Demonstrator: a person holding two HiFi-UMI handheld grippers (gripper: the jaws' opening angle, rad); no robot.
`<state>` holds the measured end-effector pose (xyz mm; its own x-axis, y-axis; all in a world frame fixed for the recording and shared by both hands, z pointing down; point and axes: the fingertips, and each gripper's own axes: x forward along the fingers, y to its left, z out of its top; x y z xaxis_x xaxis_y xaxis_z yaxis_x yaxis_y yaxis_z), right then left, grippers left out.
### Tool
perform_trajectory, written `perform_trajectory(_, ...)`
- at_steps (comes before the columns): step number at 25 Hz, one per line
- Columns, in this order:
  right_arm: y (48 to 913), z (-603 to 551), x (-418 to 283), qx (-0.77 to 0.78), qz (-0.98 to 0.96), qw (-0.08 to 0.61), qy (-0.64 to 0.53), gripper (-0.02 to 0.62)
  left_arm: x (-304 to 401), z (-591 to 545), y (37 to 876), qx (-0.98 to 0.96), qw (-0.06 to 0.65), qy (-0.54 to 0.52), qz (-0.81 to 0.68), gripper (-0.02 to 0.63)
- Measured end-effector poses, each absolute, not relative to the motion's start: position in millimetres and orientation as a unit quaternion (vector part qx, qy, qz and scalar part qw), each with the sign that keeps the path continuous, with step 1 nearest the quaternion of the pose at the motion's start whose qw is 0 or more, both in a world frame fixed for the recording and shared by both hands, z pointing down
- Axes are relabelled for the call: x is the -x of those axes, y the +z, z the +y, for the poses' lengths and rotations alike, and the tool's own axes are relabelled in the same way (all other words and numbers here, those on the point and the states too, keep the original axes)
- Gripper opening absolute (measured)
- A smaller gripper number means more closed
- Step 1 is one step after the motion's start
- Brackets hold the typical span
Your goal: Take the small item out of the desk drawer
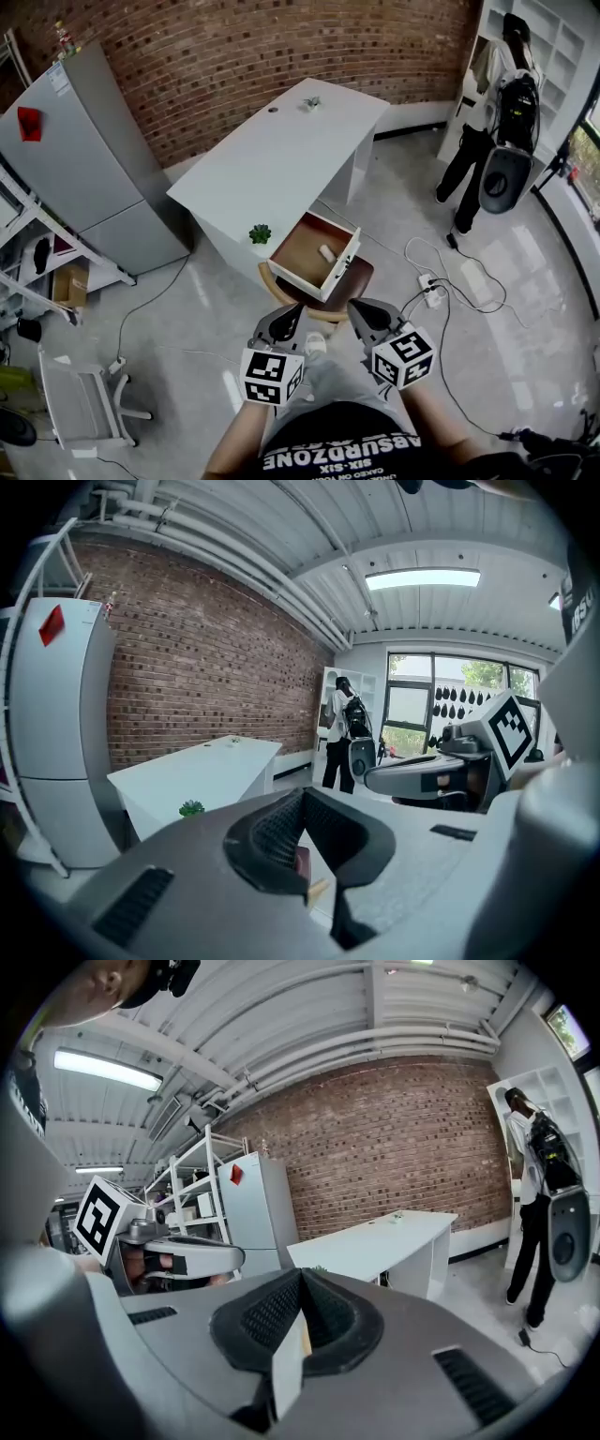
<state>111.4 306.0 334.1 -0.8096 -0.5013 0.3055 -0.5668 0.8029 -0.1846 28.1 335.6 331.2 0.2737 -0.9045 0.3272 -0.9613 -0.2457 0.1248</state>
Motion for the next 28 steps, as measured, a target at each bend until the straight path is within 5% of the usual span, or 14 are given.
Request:
perform_trajectory(14, 362, 189, -67, -0.271, -0.935, 0.167, 0.156, 0.008, 21, 226, 342, -0.781, 0.164, 0.108, -0.593, 0.006)
perform_trajectory(22, 382, 140, -58, -0.260, -0.931, 0.195, 0.164, 0.155, 26, 178, 359, -0.787, 0.176, 0.113, -0.580, 0.006)
perform_trajectory(28, 402, 112, -54, -0.253, -0.926, 0.230, 0.159, 0.186, 34, 151, 370, -0.783, 0.186, 0.115, -0.582, 0.006)
